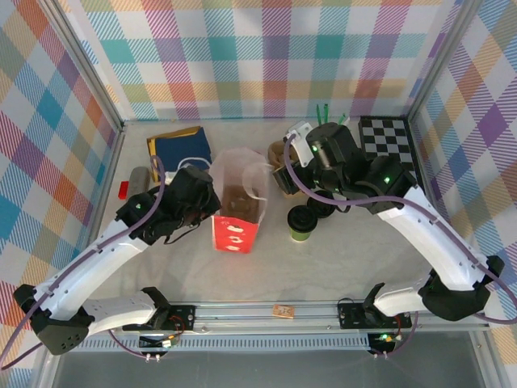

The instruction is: Pack the takeout coffee

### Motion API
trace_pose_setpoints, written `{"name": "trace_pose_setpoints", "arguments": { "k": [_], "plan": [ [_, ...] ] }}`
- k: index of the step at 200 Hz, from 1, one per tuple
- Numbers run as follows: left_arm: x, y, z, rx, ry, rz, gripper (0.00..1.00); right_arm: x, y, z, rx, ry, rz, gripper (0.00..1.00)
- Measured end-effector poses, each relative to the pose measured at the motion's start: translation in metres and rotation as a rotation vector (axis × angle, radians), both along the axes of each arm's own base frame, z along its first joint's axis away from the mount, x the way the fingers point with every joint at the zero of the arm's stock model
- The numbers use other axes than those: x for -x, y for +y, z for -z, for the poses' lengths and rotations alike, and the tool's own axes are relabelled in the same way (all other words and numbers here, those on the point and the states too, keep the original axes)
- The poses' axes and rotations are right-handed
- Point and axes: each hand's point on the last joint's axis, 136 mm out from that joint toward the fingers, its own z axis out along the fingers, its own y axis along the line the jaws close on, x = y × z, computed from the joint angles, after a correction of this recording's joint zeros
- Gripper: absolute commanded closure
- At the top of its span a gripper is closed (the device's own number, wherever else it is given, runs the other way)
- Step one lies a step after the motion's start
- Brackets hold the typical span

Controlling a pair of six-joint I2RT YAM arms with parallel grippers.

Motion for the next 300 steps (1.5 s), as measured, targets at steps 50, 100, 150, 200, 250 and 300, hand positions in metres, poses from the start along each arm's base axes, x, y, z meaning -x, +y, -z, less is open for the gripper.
{"name": "trace_pose_setpoints", "arguments": {
  "k": [50,100,150,200,250,300],
  "plan": [
    [0.0,-0.01,0.003,-0.017,-0.004,0.018,1.0,0.004,-0.008,-0.01,-0.02,-0.022,0.014,0.06],
    [-0.003,-0.014,0.017,-0.036,0.02,0.013,1.0,0.005,-0.017,-0.017,-0.041,-0.039,0.047,0.01],
    [-0.003,-0.019,0.021,-0.04,0.032,0.018,1.0,0.008,-0.024,-0.003,-0.019,-0.015,0.072,0.01],
    [-0.004,-0.021,0.023,-0.042,0.036,0.018,0.9,0.014,-0.025,-0.012,-0.034,0.033,0.075,0.01],
    [-0.003,-0.028,0.019,-0.028,0.022,0.032,0.46,0.026,-0.003,-0.029,-0.092,0.172,0.011,0.01],
    [-0.003,-0.027,0.006,-0.025,-0.016,0.037,0.09,0.035,0.023,0.005,-0.01,0.334,-0.038,0.01]
  ]
}}
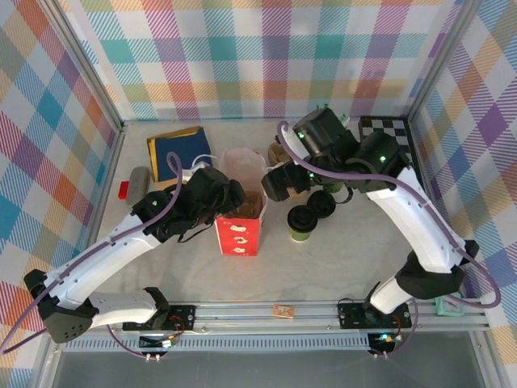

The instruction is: Pack the takeout coffee

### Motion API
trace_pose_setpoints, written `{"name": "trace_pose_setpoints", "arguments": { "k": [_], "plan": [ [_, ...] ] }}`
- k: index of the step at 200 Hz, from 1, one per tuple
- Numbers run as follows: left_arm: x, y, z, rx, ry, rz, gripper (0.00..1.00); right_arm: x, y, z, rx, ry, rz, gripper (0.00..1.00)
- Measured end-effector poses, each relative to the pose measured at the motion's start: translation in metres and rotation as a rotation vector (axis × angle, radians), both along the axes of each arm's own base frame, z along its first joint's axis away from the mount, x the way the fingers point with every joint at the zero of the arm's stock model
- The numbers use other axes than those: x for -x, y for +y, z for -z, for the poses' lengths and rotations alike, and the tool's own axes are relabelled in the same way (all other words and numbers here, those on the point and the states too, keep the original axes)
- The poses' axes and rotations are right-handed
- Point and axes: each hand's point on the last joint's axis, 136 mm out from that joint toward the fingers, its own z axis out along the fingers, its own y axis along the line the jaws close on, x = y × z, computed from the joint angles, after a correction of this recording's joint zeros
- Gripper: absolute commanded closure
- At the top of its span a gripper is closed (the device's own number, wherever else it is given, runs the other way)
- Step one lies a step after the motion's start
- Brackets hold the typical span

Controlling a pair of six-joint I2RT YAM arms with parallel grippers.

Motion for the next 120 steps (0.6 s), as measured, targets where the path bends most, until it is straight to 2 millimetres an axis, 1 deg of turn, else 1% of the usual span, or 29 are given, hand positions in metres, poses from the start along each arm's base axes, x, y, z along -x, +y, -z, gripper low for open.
{"name": "trace_pose_setpoints", "arguments": {
  "k": [38,65,99,120],
  "plan": [
    [0.005,0.007,-0.009,0.011,-0.022,-0.004,0.06,0.009,0.017,0.001,0.029,0.029,-0.045,0.01],
    [0.01,0.011,-0.015,0.011,-0.035,0.001,0.05,0.01,0.026,0.006,0.066,0.052,-0.057,0.01],
    [0.013,0.016,-0.032,0.02,-0.067,0.008,0.04,0.01,0.035,0.023,0.12,0.096,-0.065,0.01],
    [0.016,0.021,-0.046,0.025,-0.095,0.015,0.04,0.01,0.037,0.028,0.136,0.107,-0.062,0.01]
  ]
}}
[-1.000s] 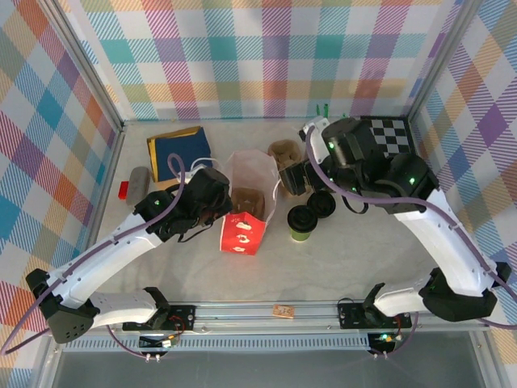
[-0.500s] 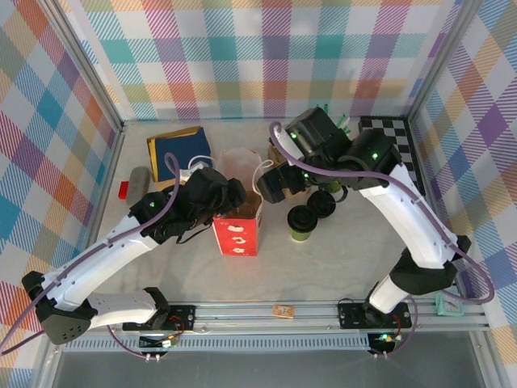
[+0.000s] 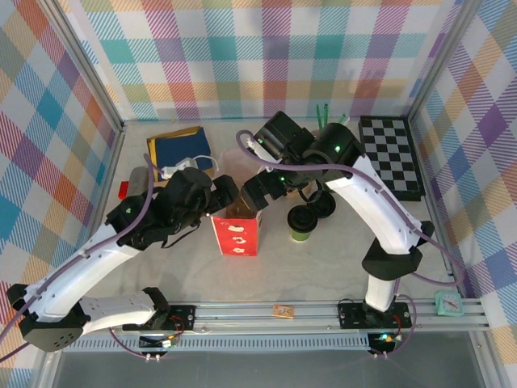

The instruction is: Pack the takeout coffee

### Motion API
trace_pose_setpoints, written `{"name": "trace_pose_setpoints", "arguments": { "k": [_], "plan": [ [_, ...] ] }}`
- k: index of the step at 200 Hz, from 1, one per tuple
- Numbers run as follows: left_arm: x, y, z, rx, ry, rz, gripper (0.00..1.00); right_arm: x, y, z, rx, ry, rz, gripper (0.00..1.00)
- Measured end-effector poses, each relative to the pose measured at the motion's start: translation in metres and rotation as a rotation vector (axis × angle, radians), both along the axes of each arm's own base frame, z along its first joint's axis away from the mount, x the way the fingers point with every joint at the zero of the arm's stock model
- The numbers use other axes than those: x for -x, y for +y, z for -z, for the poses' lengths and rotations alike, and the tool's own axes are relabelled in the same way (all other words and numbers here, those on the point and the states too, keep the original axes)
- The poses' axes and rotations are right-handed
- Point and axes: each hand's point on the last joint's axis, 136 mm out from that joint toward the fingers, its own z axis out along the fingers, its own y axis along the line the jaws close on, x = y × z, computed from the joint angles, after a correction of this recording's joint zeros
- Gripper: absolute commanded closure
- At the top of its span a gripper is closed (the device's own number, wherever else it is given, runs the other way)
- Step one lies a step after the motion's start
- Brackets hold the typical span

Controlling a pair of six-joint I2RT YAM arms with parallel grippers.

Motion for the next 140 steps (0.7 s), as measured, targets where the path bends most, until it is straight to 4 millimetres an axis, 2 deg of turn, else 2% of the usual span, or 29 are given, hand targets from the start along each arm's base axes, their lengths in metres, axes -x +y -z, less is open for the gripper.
{"name": "trace_pose_setpoints", "arguments": {
  "k": [64,104,140],
  "plan": [
    [0.004,0.032,-0.034,-0.099,-0.097,-0.024,0.06,-0.002,0.018,-0.026,-0.09,-0.064,-0.018,0.01],
    [0.001,0.052,-0.039,-0.165,-0.114,-0.043,0.07,-0.004,0.031,-0.013,-0.057,-0.051,-0.025,0.01],
    [-0.021,0.06,-0.042,-0.196,-0.079,-0.044,0.08,-0.013,0.033,-0.004,-0.022,-0.063,0.017,0.01]
  ]
}}
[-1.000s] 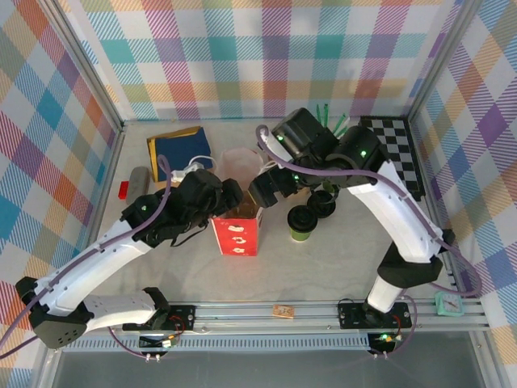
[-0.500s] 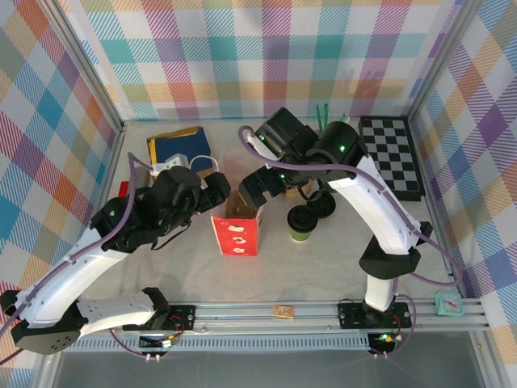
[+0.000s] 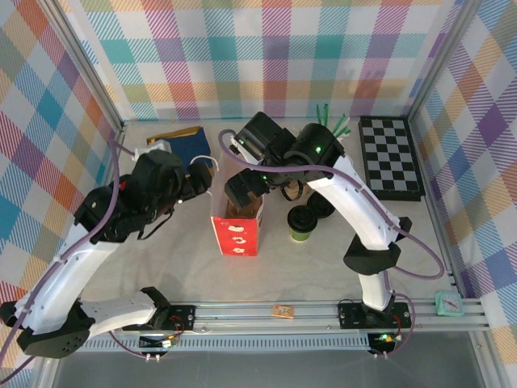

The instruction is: Pack the takeout coffee

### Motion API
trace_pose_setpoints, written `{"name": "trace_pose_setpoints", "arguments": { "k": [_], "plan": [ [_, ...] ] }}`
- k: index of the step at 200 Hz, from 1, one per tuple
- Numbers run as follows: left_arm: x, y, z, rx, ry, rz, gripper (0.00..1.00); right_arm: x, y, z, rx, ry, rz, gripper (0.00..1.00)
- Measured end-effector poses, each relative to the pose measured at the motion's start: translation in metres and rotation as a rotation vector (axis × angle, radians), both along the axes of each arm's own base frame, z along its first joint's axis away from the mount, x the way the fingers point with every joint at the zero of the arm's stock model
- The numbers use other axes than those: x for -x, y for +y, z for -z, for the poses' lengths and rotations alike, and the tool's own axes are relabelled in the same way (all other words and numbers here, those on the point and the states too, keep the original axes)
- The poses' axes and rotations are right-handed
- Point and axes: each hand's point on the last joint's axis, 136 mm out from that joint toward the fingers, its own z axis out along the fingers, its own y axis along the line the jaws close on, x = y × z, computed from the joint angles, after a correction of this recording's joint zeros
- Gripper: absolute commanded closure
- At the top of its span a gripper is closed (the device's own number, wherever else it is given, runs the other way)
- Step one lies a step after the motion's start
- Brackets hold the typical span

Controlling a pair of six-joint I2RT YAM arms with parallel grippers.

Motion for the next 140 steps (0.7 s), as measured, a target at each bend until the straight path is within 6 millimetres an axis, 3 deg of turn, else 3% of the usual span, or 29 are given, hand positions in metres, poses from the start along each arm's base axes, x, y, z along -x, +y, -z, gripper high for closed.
{"name": "trace_pose_setpoints", "arguments": {
  "k": [39,88,102,113,140],
  "plan": [
    [-0.032,-0.014,0.013,-0.05,0.075,0.045,0.16,0.003,-0.026,-0.011,0.002,-0.032,0.075,0.01],
    [-0.047,-0.011,0.03,-0.085,0.133,0.059,0.3,0.011,-0.093,-0.042,-0.095,-0.108,0.2,0.01],
    [-0.048,-0.01,0.031,-0.079,0.138,0.062,0.28,0.005,-0.119,-0.039,-0.111,-0.108,0.272,0.01],
    [-0.048,-0.013,0.032,-0.067,0.142,0.072,0.16,-0.001,-0.137,-0.032,-0.109,-0.099,0.326,0.01],
    [-0.048,-0.019,0.035,-0.041,0.147,0.095,0.09,-0.01,-0.165,0.003,-0.053,-0.038,0.416,0.01]
  ]
}}
